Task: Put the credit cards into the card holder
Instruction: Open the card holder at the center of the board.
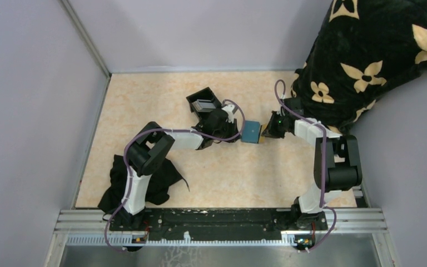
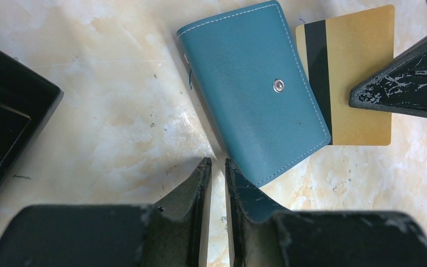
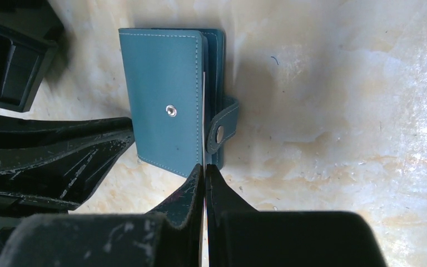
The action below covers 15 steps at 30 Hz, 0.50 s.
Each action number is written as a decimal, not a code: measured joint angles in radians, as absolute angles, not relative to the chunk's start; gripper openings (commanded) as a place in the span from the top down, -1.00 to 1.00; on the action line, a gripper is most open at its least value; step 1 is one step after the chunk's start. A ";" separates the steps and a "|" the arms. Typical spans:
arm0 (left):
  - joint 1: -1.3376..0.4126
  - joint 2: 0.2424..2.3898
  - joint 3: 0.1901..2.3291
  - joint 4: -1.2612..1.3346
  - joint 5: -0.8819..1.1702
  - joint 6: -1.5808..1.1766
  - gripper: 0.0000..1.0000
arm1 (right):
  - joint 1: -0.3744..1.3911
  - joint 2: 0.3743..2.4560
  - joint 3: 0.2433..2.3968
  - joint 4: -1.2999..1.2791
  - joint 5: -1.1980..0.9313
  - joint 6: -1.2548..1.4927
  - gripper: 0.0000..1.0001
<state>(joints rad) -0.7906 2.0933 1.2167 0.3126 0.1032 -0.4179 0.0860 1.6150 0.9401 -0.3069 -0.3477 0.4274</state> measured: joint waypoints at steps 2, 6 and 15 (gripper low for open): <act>-0.791 2.093 1.217 0.313 0.103 -0.418 0.56 | 0.084 1.617 0.936 -0.299 -0.357 0.430 1.00; -0.791 2.093 1.217 0.311 0.103 -0.418 0.57 | 0.079 1.626 0.929 -0.274 -0.374 0.431 1.00; -0.792 2.093 1.219 0.307 0.097 -0.415 0.58 | 0.052 1.632 0.885 -0.205 -0.449 0.460 1.00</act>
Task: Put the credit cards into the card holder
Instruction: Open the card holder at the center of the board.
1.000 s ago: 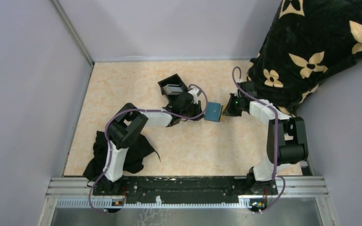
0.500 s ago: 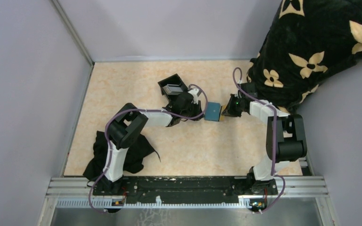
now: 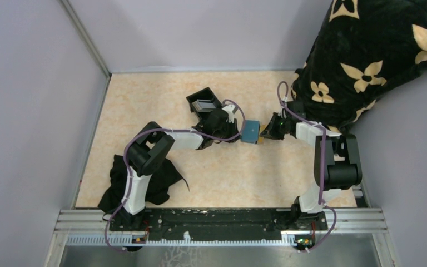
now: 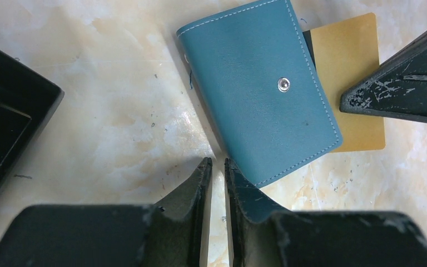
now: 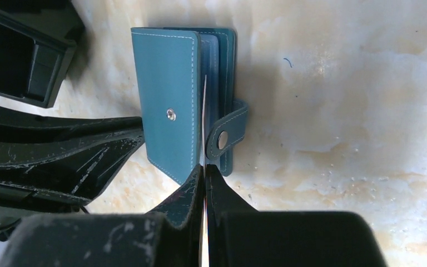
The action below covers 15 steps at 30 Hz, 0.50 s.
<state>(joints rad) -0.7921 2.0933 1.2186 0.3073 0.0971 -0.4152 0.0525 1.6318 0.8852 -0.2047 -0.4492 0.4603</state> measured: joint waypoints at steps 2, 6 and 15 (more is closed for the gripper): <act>-0.792 2.093 1.219 0.307 0.094 -0.413 0.58 | 0.048 1.632 0.870 -0.177 -0.472 0.472 1.00; -0.793 2.092 1.218 0.306 0.089 -0.405 0.58 | 0.041 1.632 0.839 -0.133 -0.514 0.493 1.00; -0.797 2.085 1.209 0.305 0.076 -0.393 0.59 | 0.041 1.631 0.832 -0.097 -0.551 0.508 1.00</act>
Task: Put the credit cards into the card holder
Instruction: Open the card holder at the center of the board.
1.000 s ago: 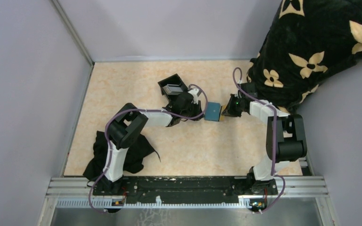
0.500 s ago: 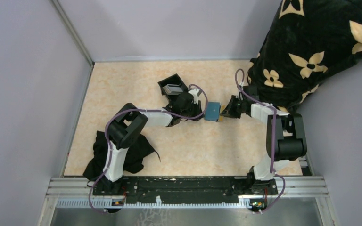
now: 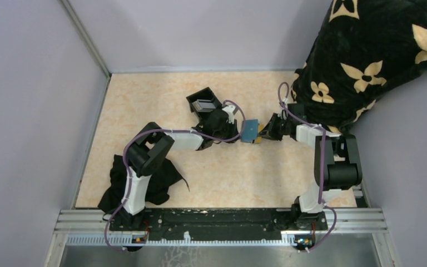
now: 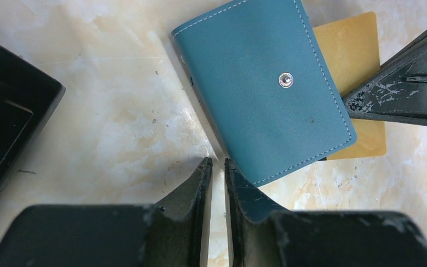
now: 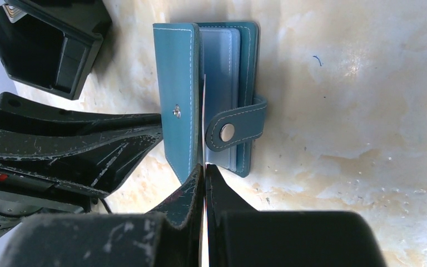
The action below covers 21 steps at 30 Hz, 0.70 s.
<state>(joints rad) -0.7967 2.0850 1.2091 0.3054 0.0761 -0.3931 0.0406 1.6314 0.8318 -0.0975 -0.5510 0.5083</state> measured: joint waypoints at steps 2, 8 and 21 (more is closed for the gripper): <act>-0.797 2.083 1.209 0.303 0.075 -0.391 0.59 | 0.041 1.629 0.832 -0.098 -0.551 0.508 1.00; -0.797 2.079 1.207 0.292 0.073 -0.389 0.59 | 0.041 1.623 0.832 -0.096 -0.561 0.509 1.00; -0.797 2.071 1.179 0.327 0.094 -0.389 0.62 | 0.055 1.623 0.856 -0.056 -0.606 0.543 1.00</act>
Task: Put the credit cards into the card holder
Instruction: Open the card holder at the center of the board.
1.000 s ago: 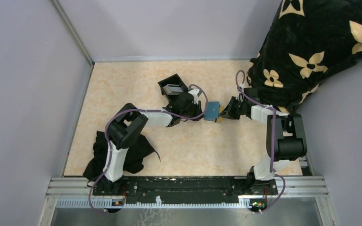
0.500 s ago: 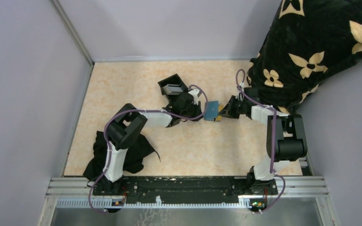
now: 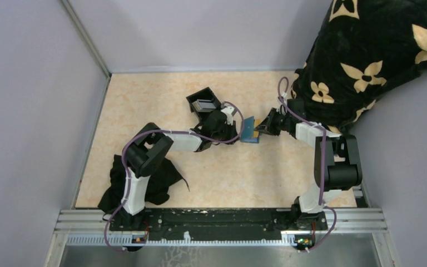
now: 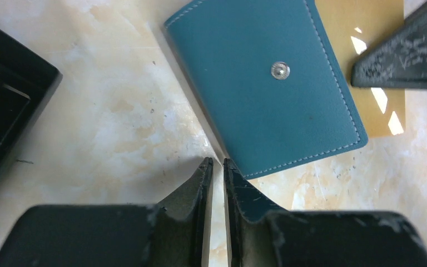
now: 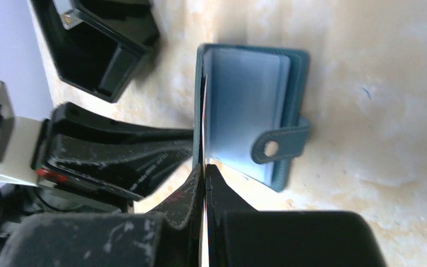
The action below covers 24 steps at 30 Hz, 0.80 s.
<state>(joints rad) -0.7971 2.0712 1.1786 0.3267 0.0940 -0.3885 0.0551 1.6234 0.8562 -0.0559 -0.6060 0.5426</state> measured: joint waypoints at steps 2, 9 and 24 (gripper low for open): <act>-0.797 2.065 1.163 0.343 0.107 -0.389 0.61 | 0.067 1.623 0.873 -0.052 -0.607 0.543 1.00; -0.812 2.053 1.118 0.395 0.151 -0.389 0.61 | 0.115 1.625 0.907 -0.047 -0.606 0.542 1.00; -0.832 1.963 0.993 0.400 0.151 -0.405 0.59 | 0.230 1.676 0.957 -0.075 -0.567 0.509 1.00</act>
<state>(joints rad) -0.8318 1.9633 0.9932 0.4000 0.1513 -0.4046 0.2302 1.6764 0.9569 -0.0750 -0.5667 0.5091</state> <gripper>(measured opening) 0.204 0.008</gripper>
